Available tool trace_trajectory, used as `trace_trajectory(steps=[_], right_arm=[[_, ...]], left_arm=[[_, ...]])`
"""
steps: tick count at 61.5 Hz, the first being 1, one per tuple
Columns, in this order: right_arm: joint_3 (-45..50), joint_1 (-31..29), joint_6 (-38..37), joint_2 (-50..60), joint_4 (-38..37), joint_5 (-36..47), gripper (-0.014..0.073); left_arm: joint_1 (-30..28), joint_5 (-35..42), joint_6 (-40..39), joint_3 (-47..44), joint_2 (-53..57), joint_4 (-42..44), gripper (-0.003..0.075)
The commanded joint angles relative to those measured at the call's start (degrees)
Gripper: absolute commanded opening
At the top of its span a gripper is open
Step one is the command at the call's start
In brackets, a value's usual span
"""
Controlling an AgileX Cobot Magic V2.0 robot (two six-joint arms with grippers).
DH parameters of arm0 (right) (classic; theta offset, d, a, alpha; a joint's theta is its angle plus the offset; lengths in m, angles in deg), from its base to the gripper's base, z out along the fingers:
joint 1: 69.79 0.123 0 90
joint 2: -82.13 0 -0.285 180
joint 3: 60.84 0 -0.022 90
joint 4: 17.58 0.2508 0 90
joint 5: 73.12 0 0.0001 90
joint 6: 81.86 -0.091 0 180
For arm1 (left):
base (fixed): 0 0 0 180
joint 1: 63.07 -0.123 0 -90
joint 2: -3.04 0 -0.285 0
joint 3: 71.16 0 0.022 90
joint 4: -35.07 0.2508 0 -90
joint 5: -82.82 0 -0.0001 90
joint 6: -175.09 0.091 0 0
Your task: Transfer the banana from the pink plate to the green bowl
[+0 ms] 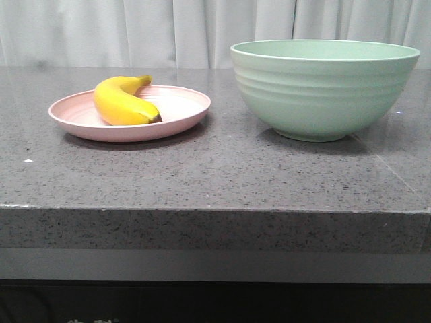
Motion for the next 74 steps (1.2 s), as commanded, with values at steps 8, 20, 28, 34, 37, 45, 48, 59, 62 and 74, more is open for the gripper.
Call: trace_trajectory(steps=[8, 20, 28, 34, 37, 45, 48, 59, 62, 74], right_arm=[[-14.61, 0.01, 0.67, -9.95, -0.65, -4.71, -0.0068], [-22.53, 0.01, 0.67, -18.48, -0.65, -12.69, -0.0068], [-22.84, 0.01, 0.67, -22.62, -0.65, -14.25, -0.0068], [-22.84, 0.01, 0.67, -25.04, -0.65, -15.40, -0.0068], [-22.84, 0.01, 0.67, -26.13, -0.65, -15.73, -0.0068], [-22.56, 0.01, 0.67, -29.01, -0.65, -15.88, -0.0068], [-22.31, 0.01, 0.67, -29.83, -0.65, -16.01, -0.0068], [-22.18, 0.01, 0.67, -32.20, -0.90, -16.00, -0.0053], [-22.18, 0.01, 0.67, -32.53, -1.01, -16.05, -0.0015], [-22.18, 0.01, 0.67, -32.87, -1.05, -16.05, 0.0412]], left_arm=[[-0.17, -7.50, 0.18, 15.39, -10.05, 0.84, -0.0018], [-0.17, -15.50, 0.18, 21.33, -18.75, 0.84, -0.0018], [-0.17, -15.50, 0.18, 21.01, -22.75, 0.84, -0.0018], [-0.17, -15.39, 0.18, 21.01, -25.05, 0.84, -0.0018], [-0.17, -15.12, 0.18, 21.01, -26.16, 0.84, -0.0018], [-0.17, -14.46, 0.18, 21.01, -29.08, 0.84, -0.0018], [-0.17, -14.46, 0.18, 21.01, -30.06, 0.84, -0.0018], [-0.17, -14.60, 0.18, 21.01, -33.16, 1.11, -0.0014], [-0.17, -14.42, 0.18, 21.01, -33.68, 1.25, 0.0006], [-0.17, -11.51, 0.18, 21.01, -34.01, 1.59, 0.0354]])
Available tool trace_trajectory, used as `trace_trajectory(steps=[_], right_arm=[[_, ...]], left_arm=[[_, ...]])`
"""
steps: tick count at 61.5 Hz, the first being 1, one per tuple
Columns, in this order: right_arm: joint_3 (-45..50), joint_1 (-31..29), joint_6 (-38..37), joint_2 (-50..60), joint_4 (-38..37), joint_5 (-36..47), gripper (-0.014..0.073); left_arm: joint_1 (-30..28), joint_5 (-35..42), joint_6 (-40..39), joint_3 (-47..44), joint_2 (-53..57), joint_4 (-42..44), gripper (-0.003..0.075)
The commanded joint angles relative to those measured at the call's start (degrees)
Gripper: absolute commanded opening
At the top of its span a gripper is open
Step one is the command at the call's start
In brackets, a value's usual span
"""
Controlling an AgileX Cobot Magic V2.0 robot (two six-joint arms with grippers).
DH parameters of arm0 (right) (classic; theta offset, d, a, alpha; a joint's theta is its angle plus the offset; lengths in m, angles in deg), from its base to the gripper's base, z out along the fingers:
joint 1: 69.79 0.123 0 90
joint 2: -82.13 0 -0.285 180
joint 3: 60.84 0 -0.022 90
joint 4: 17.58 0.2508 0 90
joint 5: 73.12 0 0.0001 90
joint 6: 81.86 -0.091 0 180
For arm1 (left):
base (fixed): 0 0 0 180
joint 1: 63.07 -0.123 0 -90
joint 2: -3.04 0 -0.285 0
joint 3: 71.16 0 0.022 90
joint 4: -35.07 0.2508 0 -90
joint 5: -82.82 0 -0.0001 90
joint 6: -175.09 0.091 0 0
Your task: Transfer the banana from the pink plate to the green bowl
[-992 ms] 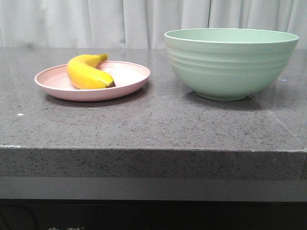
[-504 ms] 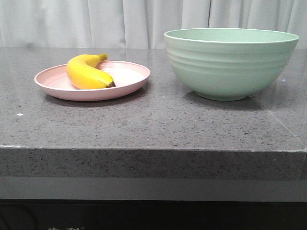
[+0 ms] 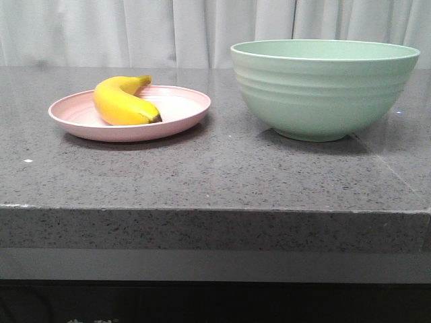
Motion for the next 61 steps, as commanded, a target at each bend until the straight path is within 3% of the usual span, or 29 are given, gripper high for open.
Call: trace_trajectory(steps=[1, 6, 10, 23, 39, 47, 57, 61], right_arm=[[-1.49, 0.01, 0.67, -0.47, -0.64, 3.96, 0.0444], [-1.49, 0.01, 0.67, -0.47, -0.64, 3.76, 0.0591], [-1.49, 0.01, 0.67, -0.47, -0.59, 3.76, 0.0637], [-1.49, 0.01, 0.67, -0.47, -0.59, 3.81, 0.0633], [-1.49, 0.01, 0.67, -0.47, -0.54, 3.81, 0.0633], [-1.49, 0.01, 0.67, -0.47, -0.54, 3.81, 0.0633], [-1.49, 0.01, 0.67, -0.47, -0.54, 3.81, 0.0633], [-1.49, 0.01, 0.67, -0.47, -0.54, 3.81, 0.0633]], left_arm=[[-0.17, 5.83, 0.07, 1.66, -0.12, 0.39, 0.0388], [-0.04, 5.96, 0.07, 1.66, -0.23, 0.53, 0.0552], [0.37, 5.96, 0.07, 1.89, -0.23, 0.31, 0.0593], [7.44, 5.76, 0.07, 5.28, -0.23, 0.02, 0.0554], [22.08, 3.18, 0.07, 10.58, -7.51, 3.73, 0.0547], [26.63, -4.71, -1.51, 16.59, -16.04, 4.99, 0.0547], [27.93, -18.11, -16.31, 27.97, -29.82, 7.98, 0.0547], [27.93, -23.11, -18.71, 32.79, -33.76, 6.83, 0.0547]])
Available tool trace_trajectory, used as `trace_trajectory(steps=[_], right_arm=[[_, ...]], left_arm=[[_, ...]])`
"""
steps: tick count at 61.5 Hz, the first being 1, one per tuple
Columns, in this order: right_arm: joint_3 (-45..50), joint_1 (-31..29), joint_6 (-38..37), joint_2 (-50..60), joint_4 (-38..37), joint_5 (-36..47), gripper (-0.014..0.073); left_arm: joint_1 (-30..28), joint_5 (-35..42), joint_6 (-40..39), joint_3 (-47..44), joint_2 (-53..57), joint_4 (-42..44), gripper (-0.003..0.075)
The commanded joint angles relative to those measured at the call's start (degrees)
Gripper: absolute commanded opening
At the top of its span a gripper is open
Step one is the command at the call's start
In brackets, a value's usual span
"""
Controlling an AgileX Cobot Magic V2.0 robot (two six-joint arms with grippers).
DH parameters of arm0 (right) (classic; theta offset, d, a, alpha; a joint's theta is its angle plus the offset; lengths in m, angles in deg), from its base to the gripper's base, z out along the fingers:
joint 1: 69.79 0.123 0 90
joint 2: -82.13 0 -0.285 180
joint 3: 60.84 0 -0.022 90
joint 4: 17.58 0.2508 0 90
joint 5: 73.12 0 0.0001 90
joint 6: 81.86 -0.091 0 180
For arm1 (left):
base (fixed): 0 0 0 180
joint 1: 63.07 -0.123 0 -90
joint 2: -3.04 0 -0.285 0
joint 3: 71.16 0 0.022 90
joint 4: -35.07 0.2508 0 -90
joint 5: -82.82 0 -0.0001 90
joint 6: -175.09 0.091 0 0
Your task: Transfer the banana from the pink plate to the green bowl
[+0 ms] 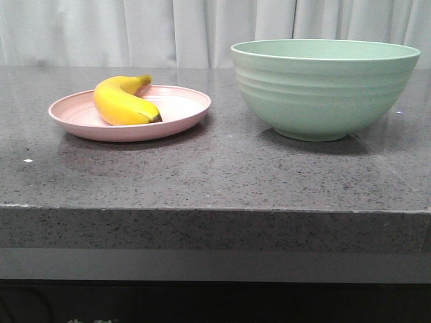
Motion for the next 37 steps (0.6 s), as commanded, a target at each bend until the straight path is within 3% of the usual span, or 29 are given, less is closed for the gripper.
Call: trace_trajectory(steps=[1, 19, 37], right_arm=[[-1.53, 0.01, 0.60, -0.47, -0.54, 4.06, 0.0633], [-1.53, 0.01, 0.60, -0.47, -0.54, 4.06, 0.0633], [-1.53, 0.01, 0.60, -0.47, -0.54, 4.06, 0.0633]], left_arm=[[0.45, -4.12, -4.94, 7.52, -4.70, -0.37, 0.0547], [0.45, -15.90, -9.02, 21.76, -20.82, -3.20, 0.0547], [0.45, -17.29, -13.50, 28.76, -29.57, -3.25, 0.0547]])
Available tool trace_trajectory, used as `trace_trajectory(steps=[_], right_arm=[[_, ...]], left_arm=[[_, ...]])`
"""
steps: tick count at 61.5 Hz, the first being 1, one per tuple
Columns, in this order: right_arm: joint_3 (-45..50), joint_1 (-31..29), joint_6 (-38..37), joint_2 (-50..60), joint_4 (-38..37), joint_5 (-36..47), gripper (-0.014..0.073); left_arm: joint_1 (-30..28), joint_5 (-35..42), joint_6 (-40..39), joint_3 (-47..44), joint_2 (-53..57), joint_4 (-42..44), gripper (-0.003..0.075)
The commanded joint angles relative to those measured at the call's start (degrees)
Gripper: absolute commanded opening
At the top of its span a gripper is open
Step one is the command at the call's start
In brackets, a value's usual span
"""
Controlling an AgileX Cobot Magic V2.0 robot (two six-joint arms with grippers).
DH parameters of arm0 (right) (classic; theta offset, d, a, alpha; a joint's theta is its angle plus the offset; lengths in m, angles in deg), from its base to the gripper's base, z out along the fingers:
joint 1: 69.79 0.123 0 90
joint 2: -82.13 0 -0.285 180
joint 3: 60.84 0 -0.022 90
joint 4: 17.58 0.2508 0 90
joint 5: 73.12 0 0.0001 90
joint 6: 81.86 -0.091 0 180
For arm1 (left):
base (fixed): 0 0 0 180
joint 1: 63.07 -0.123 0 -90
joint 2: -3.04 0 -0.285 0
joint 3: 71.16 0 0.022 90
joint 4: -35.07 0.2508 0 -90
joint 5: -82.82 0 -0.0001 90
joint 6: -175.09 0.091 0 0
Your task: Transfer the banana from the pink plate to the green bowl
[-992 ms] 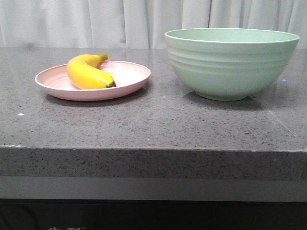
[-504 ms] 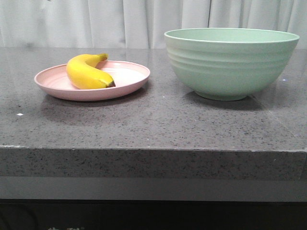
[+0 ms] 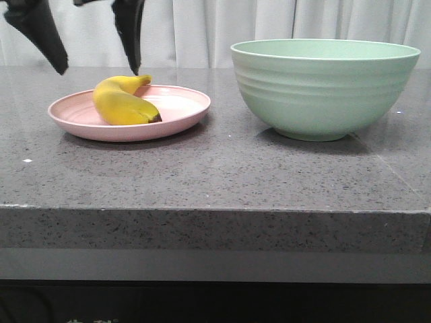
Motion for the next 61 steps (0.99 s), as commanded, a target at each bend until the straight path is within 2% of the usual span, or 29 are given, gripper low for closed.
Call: trace_trajectory(steps=[1, 21, 35, 61], right_arm=[[-1.53, 0.01, 0.60, -0.47, -0.54, 4.06, 0.0633], [-1.53, 0.01, 0.55, -0.47, 0.84, 4.00, 0.0633], [-1.53, 0.01, 0.55, -0.47, 2.37, 4.06, 0.0633], [-1.53, 0.01, 0.55, -0.47, 2.61, 4.00, 0.0633]], left_arm=[[0.45, 0.86, -2.49, 3.22, 0.86, 0.07, 0.0547], [0.45, 1.69, -5.15, 5.73, -2.98, 1.12, 0.0547], [0.45, 2.66, -8.09, 5.79, -3.34, 5.32, 0.0547], [0.45, 3.95, -8.09, 5.79, -6.98, 4.27, 0.0547]])
